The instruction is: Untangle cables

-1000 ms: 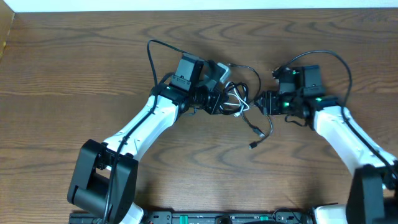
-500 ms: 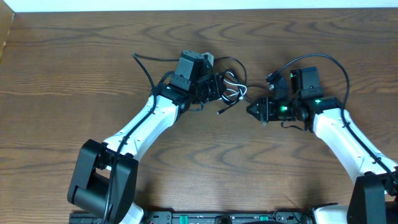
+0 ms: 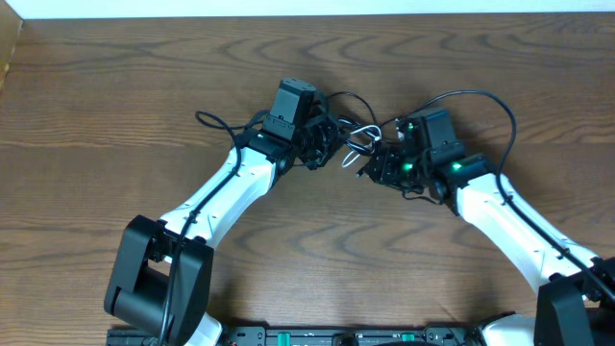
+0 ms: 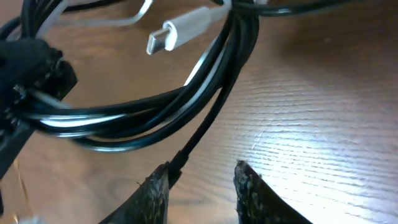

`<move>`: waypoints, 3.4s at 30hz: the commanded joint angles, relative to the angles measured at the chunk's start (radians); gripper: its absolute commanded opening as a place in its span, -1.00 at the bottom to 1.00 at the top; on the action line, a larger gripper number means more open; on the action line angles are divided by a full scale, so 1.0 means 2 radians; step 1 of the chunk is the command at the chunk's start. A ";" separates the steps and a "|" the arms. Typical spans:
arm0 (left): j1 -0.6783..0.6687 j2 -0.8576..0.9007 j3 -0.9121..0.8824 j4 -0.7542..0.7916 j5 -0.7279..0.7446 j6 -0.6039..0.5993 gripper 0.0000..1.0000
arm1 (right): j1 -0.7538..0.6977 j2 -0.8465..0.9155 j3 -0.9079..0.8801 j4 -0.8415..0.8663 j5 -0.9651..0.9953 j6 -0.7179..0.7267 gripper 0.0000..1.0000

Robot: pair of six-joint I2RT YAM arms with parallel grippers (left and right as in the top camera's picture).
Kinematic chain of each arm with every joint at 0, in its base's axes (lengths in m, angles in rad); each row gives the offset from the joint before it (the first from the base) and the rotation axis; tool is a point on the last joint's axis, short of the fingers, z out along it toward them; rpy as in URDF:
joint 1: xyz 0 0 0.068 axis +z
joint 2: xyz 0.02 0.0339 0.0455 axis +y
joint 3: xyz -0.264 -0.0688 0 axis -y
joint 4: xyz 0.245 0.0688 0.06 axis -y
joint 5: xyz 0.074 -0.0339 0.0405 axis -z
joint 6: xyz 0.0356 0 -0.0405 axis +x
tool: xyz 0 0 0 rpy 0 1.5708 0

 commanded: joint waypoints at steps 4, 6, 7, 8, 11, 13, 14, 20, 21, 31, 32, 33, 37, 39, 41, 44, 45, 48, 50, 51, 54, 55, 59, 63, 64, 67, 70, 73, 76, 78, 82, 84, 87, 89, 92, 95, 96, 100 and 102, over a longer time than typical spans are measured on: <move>0.002 -0.012 -0.003 0.002 0.004 -0.050 -0.85 | 0.040 0.005 0.003 0.024 0.101 0.077 -0.43; 0.003 -0.012 -0.003 0.003 0.013 -0.050 -0.85 | 0.045 0.006 0.003 0.025 0.117 0.077 -0.46; 0.002 -0.012 -0.003 0.003 0.014 -0.050 -0.85 | 0.046 0.006 0.003 0.025 0.124 0.077 -0.48; 0.002 -0.012 -0.003 0.003 0.014 -0.050 -0.85 | 0.046 0.008 0.003 0.025 0.127 0.076 -0.49; 0.002 -0.012 -0.003 0.003 0.014 -0.050 -0.85 | 0.046 0.015 0.003 0.025 0.126 0.077 -0.49; 0.002 -0.012 -0.003 0.003 0.014 -0.050 -0.85 | 0.046 0.025 0.003 0.025 0.126 0.081 -0.50; 0.002 -0.012 -0.003 0.003 0.014 -0.050 -0.85 | 0.046 0.029 0.003 0.027 0.126 0.080 -0.53; 0.002 -0.012 -0.003 0.002 0.016 -0.030 -0.85 | 0.040 0.049 0.003 0.035 0.134 0.064 -0.98; 0.002 -0.012 -0.003 0.002 0.016 -0.013 -0.85 | 0.036 0.047 0.003 0.034 0.133 0.054 -0.98; 0.002 -0.012 -0.003 -0.051 0.016 0.467 -0.85 | -0.059 0.017 0.003 -0.024 0.107 -0.113 -0.98; 0.002 -0.012 -0.003 -0.055 0.016 0.493 -0.85 | -0.067 0.017 0.003 -0.024 0.092 -0.133 -0.98; 0.002 -0.012 -0.003 -0.059 0.016 0.517 -0.86 | -0.076 0.017 0.003 -0.024 0.073 -0.155 -0.99; 0.002 -0.012 -0.003 -0.076 0.027 0.639 -0.85 | -0.093 0.017 0.003 -0.021 0.011 -0.196 -0.98; 0.002 -0.012 -0.003 -0.085 0.059 0.693 -0.85 | -0.092 0.017 0.003 -0.018 0.005 -0.202 -0.98; 0.002 -0.012 -0.003 -0.094 0.086 0.732 -0.85 | -0.090 0.017 0.003 -0.014 -0.011 -0.211 -0.98; 0.002 -0.012 -0.003 -0.104 0.095 0.752 -0.85 | -0.084 0.017 0.003 -0.014 -0.029 -0.221 -0.98; 0.002 -0.012 -0.003 -0.105 0.095 0.752 -0.85 | -0.082 0.017 0.003 -0.014 -0.029 -0.222 -0.98; 0.002 -0.012 -0.003 -0.105 0.095 0.752 -0.85 | -0.082 0.018 0.003 -0.010 -0.029 -0.222 -0.98; 0.002 -0.012 -0.003 -0.105 0.095 0.752 -0.85 | -0.082 0.018 0.003 -0.009 -0.029 -0.222 -0.99; 0.002 -0.012 -0.003 -0.105 0.095 0.751 -0.85 | -0.082 0.018 0.003 -0.010 -0.031 -0.222 -0.98; 0.002 -0.012 -0.003 -0.103 0.095 0.740 -0.86 | -0.082 0.018 0.003 -0.018 -0.052 -0.222 -0.98; 0.002 -0.012 -0.003 -0.099 0.094 0.724 -0.85 | -0.082 0.018 0.003 -0.022 -0.063 -0.222 -0.98; 0.002 -0.011 -0.003 -0.068 0.092 0.639 -0.85 | -0.081 0.018 0.003 -0.038 -0.114 -0.221 -0.98; 0.002 -0.011 -0.003 -0.046 0.089 0.601 -0.85 | -0.072 0.018 0.003 -0.054 -0.179 -0.222 -0.98; 0.002 -0.011 -0.003 -0.044 0.089 0.600 -0.85 | -0.068 0.018 0.003 -0.054 -0.199 -0.222 -0.98; 0.002 -0.011 -0.003 -0.043 0.089 0.600 -0.85 | -0.056 0.018 0.003 -0.037 -0.256 -0.242 -0.98; 0.002 -0.011 -0.003 -0.043 0.089 0.601 -0.85 | -0.052 0.018 0.003 -0.007 -0.288 -0.249 -0.98; 0.002 -0.011 -0.003 -0.047 0.089 0.601 -0.85 | -0.060 0.018 0.003 0.020 -0.287 -0.246 -0.98; 0.002 -0.011 -0.005 -0.054 0.090 0.617 -0.85 | -0.073 0.018 0.003 0.035 -0.264 -0.238 -0.98; 0.002 -0.011 -0.007 -0.060 0.091 0.632 -0.85 | -0.081 0.018 0.003 0.035 -0.237 -0.238 -0.98; 0.002 -0.011 -0.007 -0.071 0.124 0.668 -0.85 | -0.088 0.018 0.003 0.034 -0.177 -0.238 -0.98; 0.002 -0.011 -0.007 -0.073 0.157 0.691 -0.85 | -0.088 0.018 0.003 0.034 -0.156 -0.237 -0.98; 0.002 -0.011 -0.007 -0.080 0.172 0.714 -0.85 | -0.088 0.018 0.003 0.030 -0.136 -0.220 -0.98; 0.002 -0.011 -0.007 -0.086 0.171 0.726 -0.85 | -0.089 0.018 0.003 0.020 -0.117 -0.204 -0.98; 0.002 -0.011 -0.007 -0.088 0.171 0.727 -0.85 | -0.089 0.018 0.003 -0.005 -0.098 -0.191 -0.92; 0.002 -0.011 -0.007 -0.089 0.171 0.728 -0.85 | -0.089 0.018 0.003 -0.023 -0.089 -0.192 -0.81; 0.002 -0.011 -0.007 -0.091 0.172 0.734 -0.85 | -0.089 0.018 0.003 -0.026 -0.074 -0.192 -0.79; 0.002 -0.011 -0.007 -0.113 0.171 0.786 -0.85 | -0.099 0.018 0.003 -0.020 -0.049 -0.192 -0.77; 0.002 -0.011 -0.007 -0.126 0.171 0.812 -0.85 | -0.111 0.018 0.003 -0.016 -0.052 -0.192 -0.76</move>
